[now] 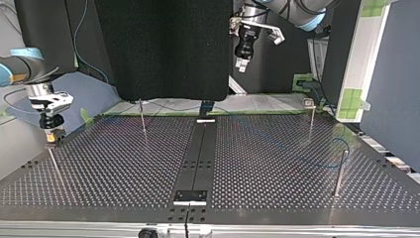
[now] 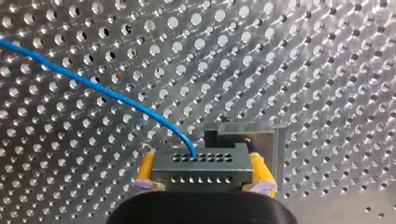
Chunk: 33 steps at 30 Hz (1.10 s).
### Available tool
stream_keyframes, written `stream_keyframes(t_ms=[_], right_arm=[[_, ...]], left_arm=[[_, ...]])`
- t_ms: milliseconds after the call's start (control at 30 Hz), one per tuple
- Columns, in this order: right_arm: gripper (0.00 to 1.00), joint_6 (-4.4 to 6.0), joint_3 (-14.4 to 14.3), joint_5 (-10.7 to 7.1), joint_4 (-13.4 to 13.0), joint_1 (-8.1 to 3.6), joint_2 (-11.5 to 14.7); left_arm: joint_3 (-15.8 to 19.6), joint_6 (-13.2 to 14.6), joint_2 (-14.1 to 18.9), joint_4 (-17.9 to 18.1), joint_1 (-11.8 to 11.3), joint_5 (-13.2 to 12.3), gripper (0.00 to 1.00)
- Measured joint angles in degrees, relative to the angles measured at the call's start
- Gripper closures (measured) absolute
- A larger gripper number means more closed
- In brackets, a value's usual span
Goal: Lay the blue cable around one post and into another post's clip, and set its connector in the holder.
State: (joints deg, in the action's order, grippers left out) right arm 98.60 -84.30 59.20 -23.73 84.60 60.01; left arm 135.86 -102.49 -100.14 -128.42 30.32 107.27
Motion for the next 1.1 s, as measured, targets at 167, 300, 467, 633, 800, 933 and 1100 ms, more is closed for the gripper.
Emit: stream_keyframes(t_ms=[167,300,467,633,800,933,1100], right_arm=[[1.00,0.11,0.72,-0.42,0.23,0.15,-0.09],[1.00,0.14,1.22,-0.53,0.55,0.23,-0.10],[1.00,0.04,1.81,-0.51,1.11,0.34,-0.10],[1.00,-0.19,2.55,-0.48,1.97,0.53,-0.09],[1.00,-0.24,2.96,-0.48,2.36,0.73,-0.04],[1.00,-0.13,3.12,-0.48,2.40,0.84,-0.02],[1.00,0.05,3.23,-0.48,2.39,0.86,-0.01]], left_arm=[[0.00,0.01,0.02,-0.01,-0.05,0.00,0.00],[-0.01,0.02,0.01,0.00,-0.12,0.00,0.00],[0.00,0.02,0.01,0.00,-0.20,0.00,0.00],[0.00,0.02,0.01,0.00,-0.23,0.00,0.00],[0.03,0.02,0.00,-0.06,-0.24,0.00,0.00],[0.03,0.02,0.01,-0.06,-0.24,0.00,0.00],[0.01,0.02,0.01,-0.06,-0.24,0.00,0.00]])
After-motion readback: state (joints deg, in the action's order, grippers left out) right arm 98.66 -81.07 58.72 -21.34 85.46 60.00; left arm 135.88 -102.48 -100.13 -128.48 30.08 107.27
